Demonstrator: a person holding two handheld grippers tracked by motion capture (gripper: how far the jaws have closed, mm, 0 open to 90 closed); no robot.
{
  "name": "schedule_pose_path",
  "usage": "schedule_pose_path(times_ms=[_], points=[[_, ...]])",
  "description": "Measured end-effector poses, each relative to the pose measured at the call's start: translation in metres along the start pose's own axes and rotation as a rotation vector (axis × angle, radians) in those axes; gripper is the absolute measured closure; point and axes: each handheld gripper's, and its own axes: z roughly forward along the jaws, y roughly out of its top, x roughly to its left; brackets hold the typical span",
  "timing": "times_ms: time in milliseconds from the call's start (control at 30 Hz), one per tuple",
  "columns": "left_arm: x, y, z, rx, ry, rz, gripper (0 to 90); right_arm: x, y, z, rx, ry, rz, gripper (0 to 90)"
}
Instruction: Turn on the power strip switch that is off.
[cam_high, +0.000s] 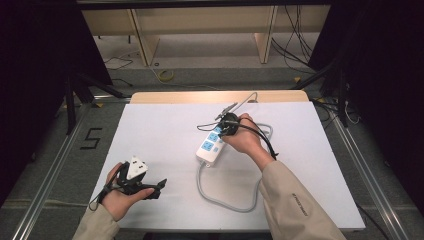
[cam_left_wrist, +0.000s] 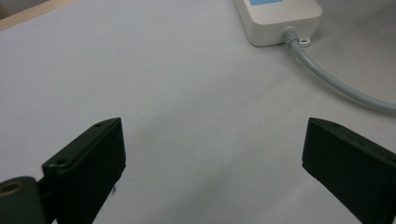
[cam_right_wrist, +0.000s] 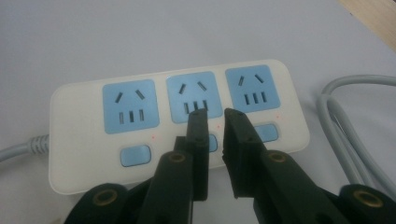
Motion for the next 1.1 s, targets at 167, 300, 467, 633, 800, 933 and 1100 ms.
schedule_pose_path(times_ms=[167,300,467,633,800,933,1100], points=[[0.000,0.000,0.000,0.000,0.000,0.000,5.8,-0.003,-0.004,-0.004,-0.015,0.002,0.008,76.9],[0.000,0.000,0.000,0.001,0.002,-0.001,5.8,-0.005,-0.009,-0.008,-0.020,0.003,0.025,72.4],[0.000,0.000,0.000,0.002,0.002,-0.002,6.0,-0.008,-0.016,-0.015,-0.037,0.002,0.043,69.6],[0.000,0.000,0.000,0.003,0.004,-0.003,6.0,-0.012,-0.022,-0.021,-0.049,-0.002,0.062,67.1],[-0.001,0.000,0.000,0.005,0.007,-0.002,6.0,-0.013,-0.026,-0.028,-0.057,-0.001,0.081,64.7],[-0.001,0.000,0.000,0.003,0.009,0.001,6.0,-0.014,-0.029,-0.032,-0.062,0.002,0.093,63.1],[-0.001,0.000,0.000,0.004,0.009,0.006,6.0,-0.014,-0.034,-0.037,-0.075,0.008,0.093,61.6]])
